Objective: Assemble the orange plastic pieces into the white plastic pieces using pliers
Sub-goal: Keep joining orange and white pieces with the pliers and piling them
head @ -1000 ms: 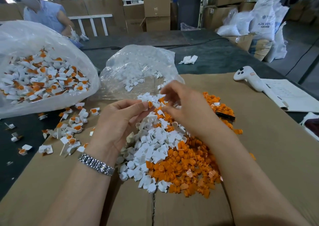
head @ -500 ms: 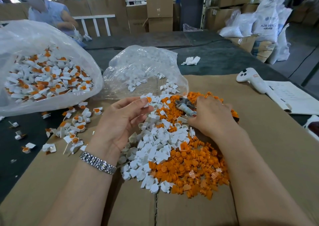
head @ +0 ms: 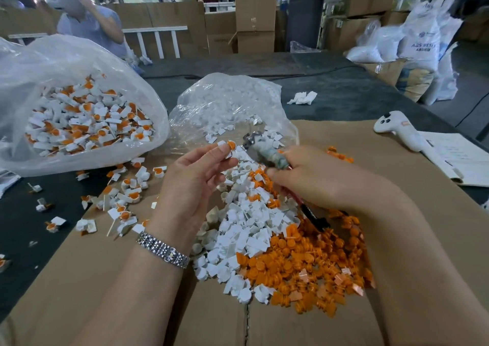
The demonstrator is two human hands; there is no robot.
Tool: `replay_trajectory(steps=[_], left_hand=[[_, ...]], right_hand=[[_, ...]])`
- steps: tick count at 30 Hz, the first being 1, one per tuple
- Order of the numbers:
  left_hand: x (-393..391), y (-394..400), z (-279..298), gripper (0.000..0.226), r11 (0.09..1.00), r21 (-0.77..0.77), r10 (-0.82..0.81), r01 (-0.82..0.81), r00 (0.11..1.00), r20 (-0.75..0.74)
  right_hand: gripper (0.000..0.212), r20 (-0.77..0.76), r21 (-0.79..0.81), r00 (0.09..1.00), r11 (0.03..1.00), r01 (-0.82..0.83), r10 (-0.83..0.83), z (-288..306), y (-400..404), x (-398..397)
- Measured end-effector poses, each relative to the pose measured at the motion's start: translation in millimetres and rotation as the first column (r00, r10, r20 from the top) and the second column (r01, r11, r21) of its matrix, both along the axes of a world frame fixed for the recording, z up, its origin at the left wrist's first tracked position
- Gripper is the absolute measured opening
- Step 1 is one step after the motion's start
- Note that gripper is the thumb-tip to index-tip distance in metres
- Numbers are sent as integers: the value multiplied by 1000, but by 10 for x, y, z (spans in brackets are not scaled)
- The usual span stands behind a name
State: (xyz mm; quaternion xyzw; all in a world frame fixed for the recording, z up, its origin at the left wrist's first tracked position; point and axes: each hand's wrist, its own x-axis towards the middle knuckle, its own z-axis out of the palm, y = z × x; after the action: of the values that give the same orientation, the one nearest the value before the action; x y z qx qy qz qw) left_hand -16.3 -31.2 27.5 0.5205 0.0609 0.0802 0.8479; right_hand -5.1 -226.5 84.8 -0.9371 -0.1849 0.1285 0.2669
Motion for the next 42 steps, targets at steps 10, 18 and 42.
replay_trajectory(steps=[10, 18, 42], left_hand=[[3, -50, 13, 12, 1000, -8, 28, -28, 999, 22], [-19, -64, 18, 4, 998, -5, 68, -68, 997, 24], [-2, 316, -25, 3, 689, 522, 482, -502, 856, 187]], right_hand=[[40, -14, 51, 998, 997, -56, 57, -11, 152, -42], [35, 80, 62, 996, 997, -47, 42, -102, 248, -31], [52, 268, 41, 947, 984, 171, -176, -342, 15, 213]])
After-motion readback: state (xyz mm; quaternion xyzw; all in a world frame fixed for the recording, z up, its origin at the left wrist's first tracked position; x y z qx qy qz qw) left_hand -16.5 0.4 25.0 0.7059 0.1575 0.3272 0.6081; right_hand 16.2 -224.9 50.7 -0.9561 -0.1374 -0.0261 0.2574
